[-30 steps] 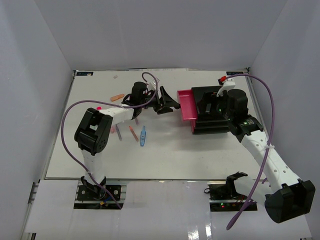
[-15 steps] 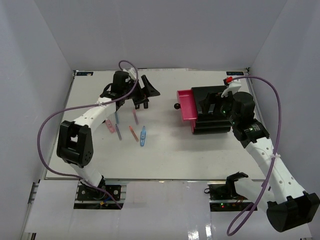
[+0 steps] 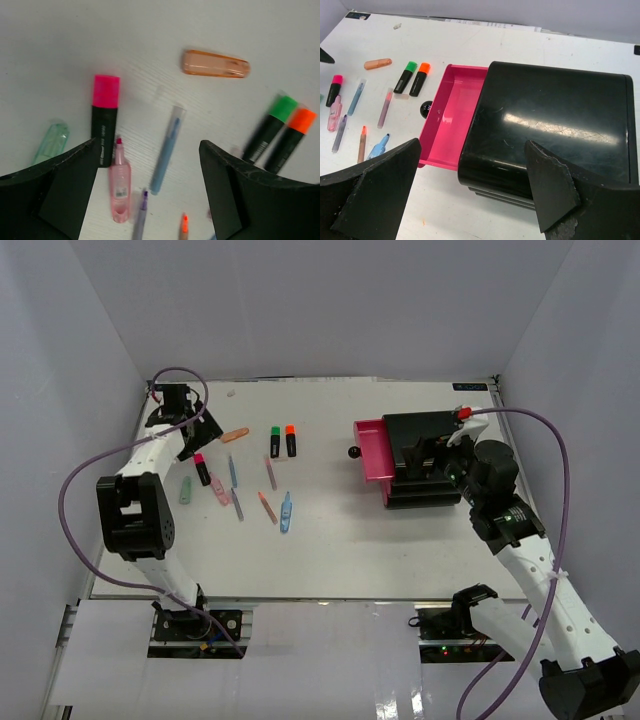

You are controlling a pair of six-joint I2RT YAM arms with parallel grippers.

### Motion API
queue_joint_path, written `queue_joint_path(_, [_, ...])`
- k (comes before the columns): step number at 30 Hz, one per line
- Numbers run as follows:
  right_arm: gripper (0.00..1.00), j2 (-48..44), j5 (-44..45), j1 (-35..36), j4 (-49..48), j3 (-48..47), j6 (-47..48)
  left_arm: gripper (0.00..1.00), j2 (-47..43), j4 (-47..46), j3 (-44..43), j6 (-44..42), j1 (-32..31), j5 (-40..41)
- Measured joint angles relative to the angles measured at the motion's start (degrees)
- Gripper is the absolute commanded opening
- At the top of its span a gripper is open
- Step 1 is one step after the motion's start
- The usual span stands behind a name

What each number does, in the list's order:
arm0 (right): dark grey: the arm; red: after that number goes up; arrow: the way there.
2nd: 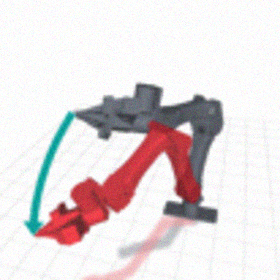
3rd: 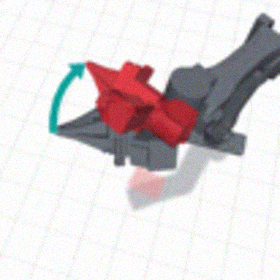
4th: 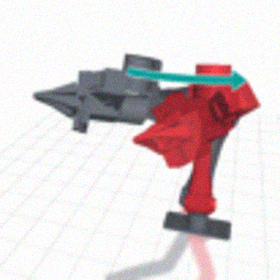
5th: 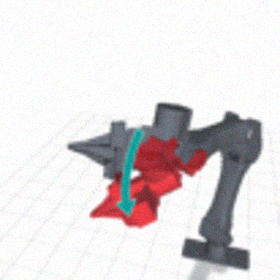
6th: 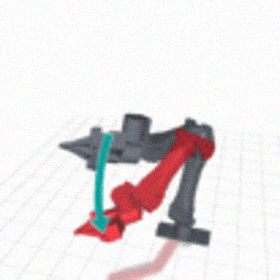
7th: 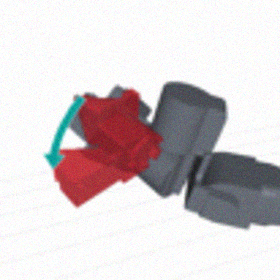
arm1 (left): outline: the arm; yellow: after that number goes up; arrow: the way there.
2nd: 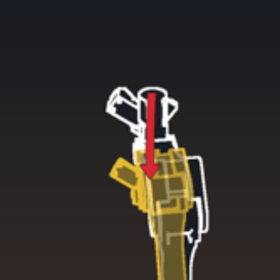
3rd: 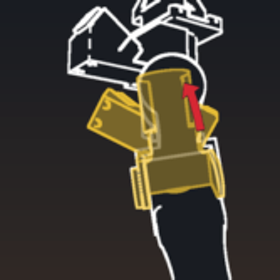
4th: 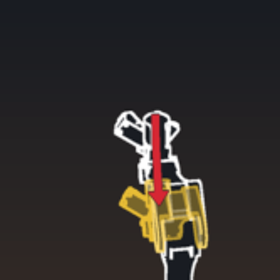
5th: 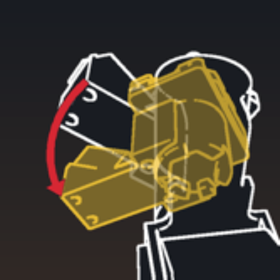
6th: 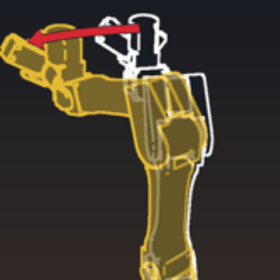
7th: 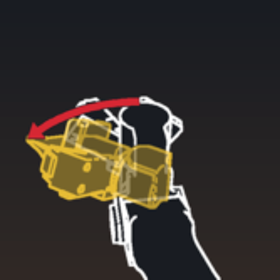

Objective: Sort the stationery into containers
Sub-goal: Pick up the pen from the center of the board.

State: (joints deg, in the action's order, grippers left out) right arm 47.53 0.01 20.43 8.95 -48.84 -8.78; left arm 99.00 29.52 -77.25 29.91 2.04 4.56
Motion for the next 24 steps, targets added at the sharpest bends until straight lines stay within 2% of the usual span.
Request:
queue_joint_path(8, [0.90,-3.39,3.10,1.42,-0.81,1.70,1.68,0.76,13.79,2.27,-6.36,-1.75,3.04,4.11])
queue_joint_path(18, [0.90,-3.63,4.42,1.73,-1.11,2.69,2.21,0.65,20.22,3.02,-10.05,-3.23,3.04,6.25])
queue_joint_path(20, [0.90,-3.61,4.44,1.73,-1.18,2.69,2.32,0.61,20.61,3.17,-10.64,-3.54,3.04,6.71])
queue_joint_path(23, [0.90,-3.61,4.48,1.77,-1.33,2.69,2.43,0.50,20.74,3.28,-10.71,-3.78,3.04,7.10])
queue_joint_path(24, [0.90,-3.61,4.50,1.77,-1.40,2.69,2.47,0.44,20.76,3.30,-10.71,-3.91,3.04,7.26])
